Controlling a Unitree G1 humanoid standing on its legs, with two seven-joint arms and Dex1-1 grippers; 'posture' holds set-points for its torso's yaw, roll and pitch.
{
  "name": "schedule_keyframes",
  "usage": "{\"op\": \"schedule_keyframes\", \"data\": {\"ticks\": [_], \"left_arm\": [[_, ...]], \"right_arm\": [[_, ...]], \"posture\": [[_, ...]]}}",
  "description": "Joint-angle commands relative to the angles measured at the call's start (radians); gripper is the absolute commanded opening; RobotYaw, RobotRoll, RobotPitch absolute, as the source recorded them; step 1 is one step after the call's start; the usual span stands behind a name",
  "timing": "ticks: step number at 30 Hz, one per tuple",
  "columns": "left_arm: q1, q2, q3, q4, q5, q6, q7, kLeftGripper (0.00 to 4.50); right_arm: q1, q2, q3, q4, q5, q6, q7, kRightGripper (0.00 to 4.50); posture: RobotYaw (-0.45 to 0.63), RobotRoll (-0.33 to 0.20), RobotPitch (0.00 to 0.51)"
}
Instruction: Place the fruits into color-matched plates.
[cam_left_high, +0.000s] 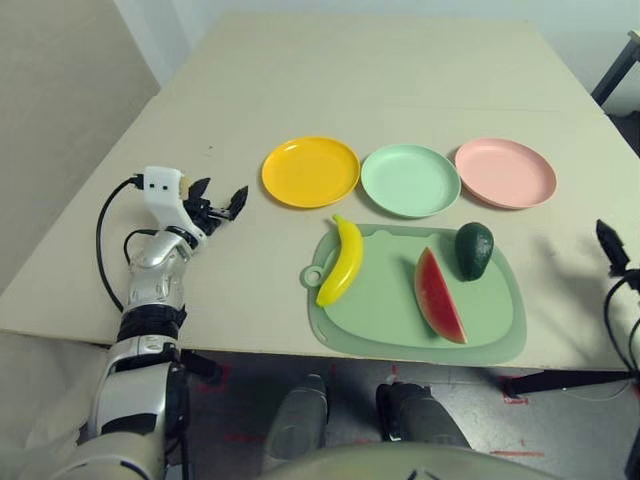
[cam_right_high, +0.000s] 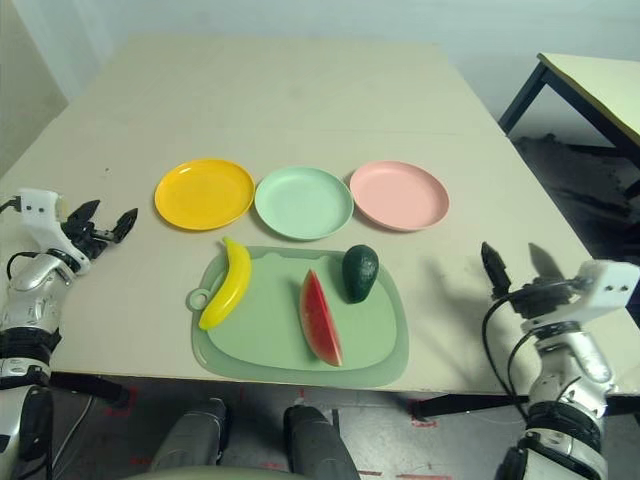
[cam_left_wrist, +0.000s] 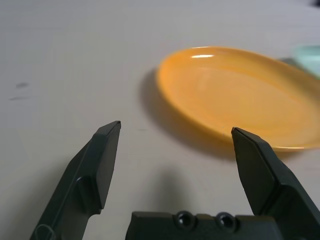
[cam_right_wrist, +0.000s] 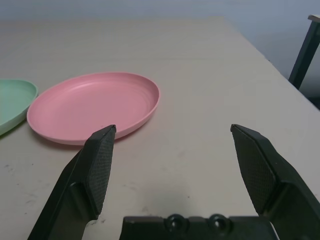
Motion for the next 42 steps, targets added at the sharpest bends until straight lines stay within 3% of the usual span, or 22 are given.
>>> {"op": "schedule_keyframes", "data": {"ticks": [1,3,6,12,16,20,24,29,35,42], "left_arm": [[0.019,0.059,-0.019,-0.093,-0.115,0.095,-0.322,4.50],[0.031,0.094,-0.043,-0.162,-0.170,0.164,-0.486,4.50],[0.032,0.147,-0.110,-0.210,-0.157,0.183,-0.661,4.50],[0.018,0.192,-0.239,-0.299,-0.189,0.213,-0.750,4.50],[0.013,0.205,-0.288,-0.333,-0.219,0.216,-0.750,4.50],[0.021,0.179,-0.260,-0.350,-0.243,0.228,-0.743,4.50],[0.043,0.159,-0.224,-0.368,-0.233,0.219,-0.720,4.50],[0.084,0.161,-0.223,-0.399,-0.209,0.200,-0.725,4.50],[0.113,0.163,-0.223,-0.434,-0.201,0.207,-0.728,4.50],[0.126,0.150,-0.219,-0.457,-0.207,0.221,-0.708,4.50]], "right_arm": [[0.013,-0.112,0.100,-0.194,-0.094,0.159,-0.035,4.49],[0.011,-0.181,0.182,-0.288,-0.160,0.187,-0.002,4.49],[-0.040,-0.291,0.306,-0.365,-0.229,0.167,0.128,4.49],[-0.304,-0.413,0.569,-0.354,-0.409,-0.119,0.426,4.49],[-0.581,-0.364,0.761,-0.233,-0.539,-0.510,0.623,4.49],[-0.742,-0.275,0.901,-0.122,-0.577,-0.708,0.765,4.49],[-0.783,-0.237,1.024,-0.080,-0.557,-0.790,0.841,4.49],[-0.828,-0.217,1.138,0.006,-0.613,-0.875,0.842,4.49],[-0.906,-0.116,1.144,0.116,-0.683,-0.914,0.822,4.49],[-0.934,-0.062,1.138,0.181,-0.735,-0.927,0.777,4.49]], "posture": [[-0.05,0.000,0.184],[-0.07,0.000,0.188],[-0.09,0.000,0.185],[-0.11,0.000,0.170],[-0.09,0.000,0.167],[-0.07,0.000,0.167],[-0.05,0.000,0.172],[-0.03,0.000,0.181],[-0.02,0.000,0.184],[-0.01,0.000,0.177]]}}
